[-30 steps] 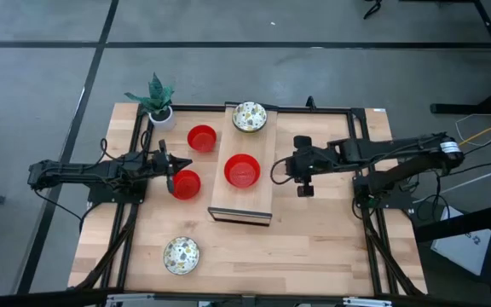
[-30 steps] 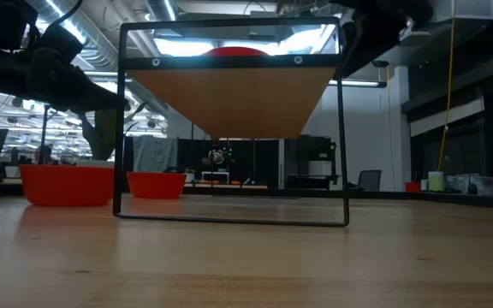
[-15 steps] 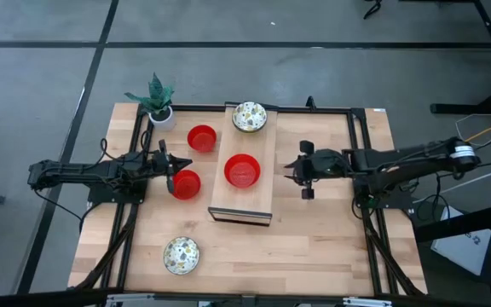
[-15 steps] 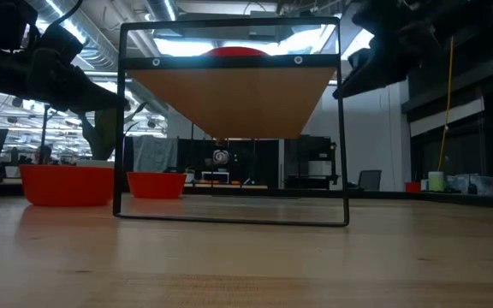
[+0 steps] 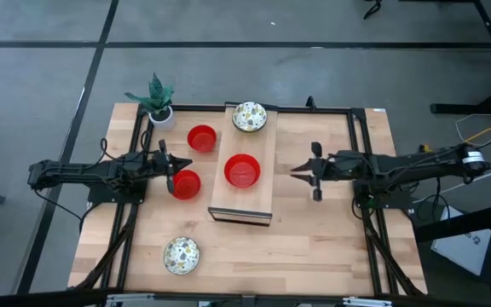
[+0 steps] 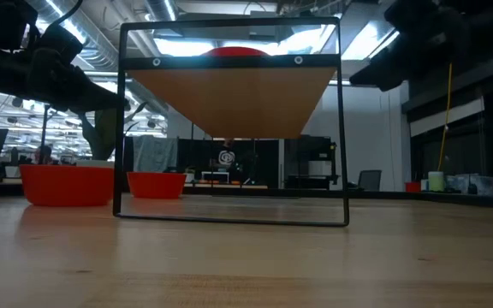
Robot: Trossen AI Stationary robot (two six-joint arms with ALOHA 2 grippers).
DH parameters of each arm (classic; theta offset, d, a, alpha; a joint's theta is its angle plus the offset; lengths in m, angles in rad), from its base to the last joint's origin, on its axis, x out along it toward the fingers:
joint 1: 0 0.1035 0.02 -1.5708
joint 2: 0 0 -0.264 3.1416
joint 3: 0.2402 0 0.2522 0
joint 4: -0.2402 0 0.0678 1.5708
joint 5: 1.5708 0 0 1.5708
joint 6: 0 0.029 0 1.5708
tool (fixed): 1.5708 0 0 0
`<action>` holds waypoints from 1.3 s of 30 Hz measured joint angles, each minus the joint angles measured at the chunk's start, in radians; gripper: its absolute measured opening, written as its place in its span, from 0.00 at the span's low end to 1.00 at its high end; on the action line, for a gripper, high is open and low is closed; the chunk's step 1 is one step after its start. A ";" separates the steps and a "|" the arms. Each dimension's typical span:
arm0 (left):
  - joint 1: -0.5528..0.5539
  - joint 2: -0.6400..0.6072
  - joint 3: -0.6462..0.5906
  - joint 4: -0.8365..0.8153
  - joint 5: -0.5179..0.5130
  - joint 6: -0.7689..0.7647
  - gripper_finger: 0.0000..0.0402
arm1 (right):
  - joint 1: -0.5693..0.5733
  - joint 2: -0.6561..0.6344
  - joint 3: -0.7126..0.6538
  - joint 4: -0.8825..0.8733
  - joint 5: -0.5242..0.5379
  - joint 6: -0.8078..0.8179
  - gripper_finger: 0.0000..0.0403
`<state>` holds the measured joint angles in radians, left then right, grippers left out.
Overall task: Pick & Place Mini bowls
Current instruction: Stack the top red bowl on top of the red bowl on the shelf
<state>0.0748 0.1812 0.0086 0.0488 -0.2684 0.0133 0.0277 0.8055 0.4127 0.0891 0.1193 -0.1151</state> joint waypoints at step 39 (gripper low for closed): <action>0.000 0.000 0.000 0.000 0.000 0.000 0.01 | -0.029 -0.562 -0.338 0.138 -0.026 -0.047 0.00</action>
<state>0.0748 0.1812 0.0086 0.0486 -0.2684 0.0135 -0.0010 0.2434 0.0742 0.2267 0.0937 -0.1617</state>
